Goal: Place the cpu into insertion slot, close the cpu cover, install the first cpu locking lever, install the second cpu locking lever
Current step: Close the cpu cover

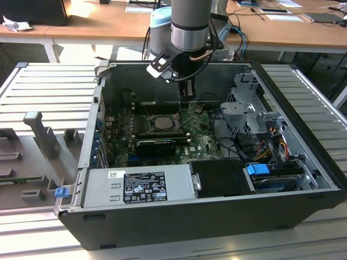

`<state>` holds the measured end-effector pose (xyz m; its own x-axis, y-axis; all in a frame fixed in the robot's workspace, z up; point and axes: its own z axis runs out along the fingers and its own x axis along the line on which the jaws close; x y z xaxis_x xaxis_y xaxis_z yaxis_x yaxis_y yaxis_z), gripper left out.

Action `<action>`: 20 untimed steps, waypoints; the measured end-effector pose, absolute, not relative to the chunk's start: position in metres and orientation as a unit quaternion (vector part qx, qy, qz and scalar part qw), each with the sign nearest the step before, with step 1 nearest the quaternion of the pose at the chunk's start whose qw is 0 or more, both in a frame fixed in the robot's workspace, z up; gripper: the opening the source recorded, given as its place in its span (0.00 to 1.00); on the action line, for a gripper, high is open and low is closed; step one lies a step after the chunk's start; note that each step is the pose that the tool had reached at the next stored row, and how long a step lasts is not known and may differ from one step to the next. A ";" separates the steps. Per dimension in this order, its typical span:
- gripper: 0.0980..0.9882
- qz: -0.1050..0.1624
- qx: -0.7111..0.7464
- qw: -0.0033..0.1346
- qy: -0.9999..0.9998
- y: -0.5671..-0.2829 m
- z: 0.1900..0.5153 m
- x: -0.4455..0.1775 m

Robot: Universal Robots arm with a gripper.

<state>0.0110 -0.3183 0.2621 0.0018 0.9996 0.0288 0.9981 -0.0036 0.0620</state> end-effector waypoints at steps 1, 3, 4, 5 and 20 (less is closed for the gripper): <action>0.01 0.032 0.708 0.012 0.706 -0.318 0.262 0.012; 0.01 0.032 0.708 0.012 0.706 -0.318 0.262 0.014; 0.01 0.032 0.708 0.012 0.706 -0.318 0.262 0.015; 0.01 0.032 0.708 0.012 0.706 -0.318 0.262 0.016; 0.01 0.030 0.708 0.010 0.706 -0.318 0.263 0.035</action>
